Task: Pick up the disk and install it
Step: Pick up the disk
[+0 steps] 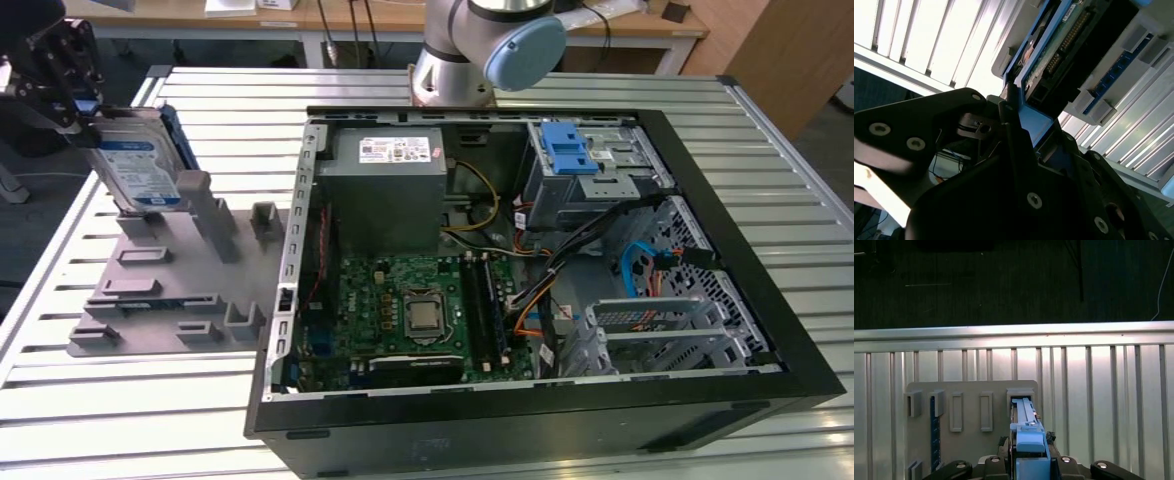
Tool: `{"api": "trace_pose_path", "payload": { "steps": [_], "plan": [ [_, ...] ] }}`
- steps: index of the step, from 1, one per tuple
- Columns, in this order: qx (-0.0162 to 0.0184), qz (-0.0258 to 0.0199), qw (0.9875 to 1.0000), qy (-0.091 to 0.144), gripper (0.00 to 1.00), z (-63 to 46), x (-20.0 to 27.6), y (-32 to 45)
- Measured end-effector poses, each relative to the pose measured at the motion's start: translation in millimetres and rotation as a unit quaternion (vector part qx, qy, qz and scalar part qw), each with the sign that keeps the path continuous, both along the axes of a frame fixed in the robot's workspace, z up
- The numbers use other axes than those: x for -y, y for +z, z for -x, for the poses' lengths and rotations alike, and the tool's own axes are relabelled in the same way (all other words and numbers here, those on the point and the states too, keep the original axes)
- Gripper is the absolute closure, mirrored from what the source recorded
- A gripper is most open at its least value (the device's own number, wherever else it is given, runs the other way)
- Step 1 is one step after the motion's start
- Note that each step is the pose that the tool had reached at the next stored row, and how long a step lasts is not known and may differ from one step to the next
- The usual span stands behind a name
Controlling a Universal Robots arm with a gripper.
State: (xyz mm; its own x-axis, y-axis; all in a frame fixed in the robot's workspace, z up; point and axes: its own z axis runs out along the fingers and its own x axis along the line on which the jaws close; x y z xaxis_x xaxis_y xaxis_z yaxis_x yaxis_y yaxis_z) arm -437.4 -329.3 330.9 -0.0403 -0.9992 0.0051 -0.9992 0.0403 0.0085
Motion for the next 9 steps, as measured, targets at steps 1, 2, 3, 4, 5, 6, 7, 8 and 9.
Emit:
{"api": "trace_pose_path", "payload": {
  "steps": [1,2,3,4,5,6,7,8,9],
  "plan": [
    [0.0,0.0,1.0,0.0,0.63,0.0,0.0,1.2],
    [0.0,0.0,1.0,0.0,0.63,0.0,0.0,2.3],
    [0.0,0.0,1.0,0.0,0.63,0.0,0.0,3.6],
    [0.0,0.0,1.0,0.0,0.63,0.0,0.0,4.9],
    [0.0,0.0,1.0,0.0,0.63,0.0,0.0,6.0],
    [0.0,0.0,1.0,0.0,0.63,0.0,0.0,7.0],
    [0.0,0.0,1.0,0.0,0.63,0.0,0.0,8.3],
    [0.0,0.0,1.0,0.0,0.63,0.0,0.0,9.7],
    [-0.0001,0.0,1.0,0.0,0.63,0.0,0.0,11.1]
  ]
}}
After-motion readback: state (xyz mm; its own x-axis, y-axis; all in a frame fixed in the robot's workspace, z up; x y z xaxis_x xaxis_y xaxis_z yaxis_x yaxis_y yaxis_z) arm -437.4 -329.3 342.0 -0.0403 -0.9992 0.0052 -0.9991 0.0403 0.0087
